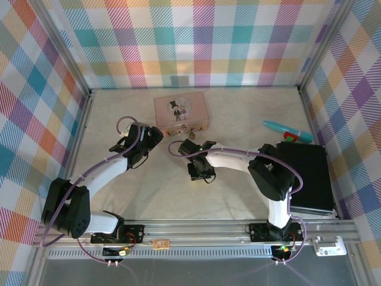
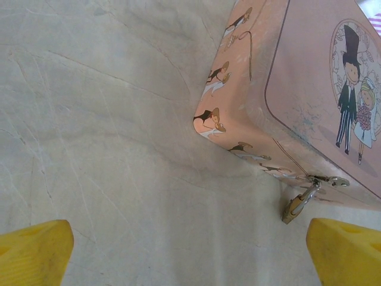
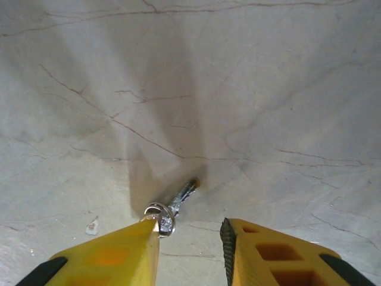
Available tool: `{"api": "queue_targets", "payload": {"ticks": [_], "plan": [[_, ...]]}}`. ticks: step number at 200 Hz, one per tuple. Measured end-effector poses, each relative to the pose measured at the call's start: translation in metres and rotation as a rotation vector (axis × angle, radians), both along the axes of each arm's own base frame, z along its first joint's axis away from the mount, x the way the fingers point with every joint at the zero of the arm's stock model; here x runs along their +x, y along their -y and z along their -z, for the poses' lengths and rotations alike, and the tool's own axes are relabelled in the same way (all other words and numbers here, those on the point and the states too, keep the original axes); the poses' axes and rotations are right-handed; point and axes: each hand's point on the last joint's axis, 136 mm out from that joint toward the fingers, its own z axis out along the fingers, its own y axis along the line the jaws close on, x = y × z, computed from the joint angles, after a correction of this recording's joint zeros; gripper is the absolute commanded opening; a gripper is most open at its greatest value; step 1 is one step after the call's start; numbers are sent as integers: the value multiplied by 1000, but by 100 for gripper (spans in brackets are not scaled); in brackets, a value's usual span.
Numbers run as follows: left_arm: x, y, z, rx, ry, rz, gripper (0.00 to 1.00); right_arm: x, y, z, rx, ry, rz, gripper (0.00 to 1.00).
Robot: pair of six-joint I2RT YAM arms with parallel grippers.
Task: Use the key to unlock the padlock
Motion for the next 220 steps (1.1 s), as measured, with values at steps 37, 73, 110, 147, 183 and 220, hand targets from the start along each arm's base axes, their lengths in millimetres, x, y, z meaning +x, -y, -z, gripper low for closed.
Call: {"api": "queue_targets", "payload": {"ticks": [37, 73, 110, 147, 183, 220], "plan": [[0, -1, 0, 3, 1, -4, 100, -1, 2, 2, -4, -2, -11, 33], [0, -1, 0, 4, 1, -2, 100, -3, -7, 1, 31, -8, -42, 39], [1, 0, -1, 5, 0, 0, 100, -6, -10, 1, 37, -17, -59, 37], [2, 0, -4, 5, 1, 0, 100, -4, -6, 6, 2, -21, -53, 27], [3, 1, -6, 4, 2, 0, 100, -2, -5, 4, -4, -12, -50, 9], [7, 5, -8, -8, 0, 13, 100, 1, -6, 0, 1, 15, -83, 0]]}}
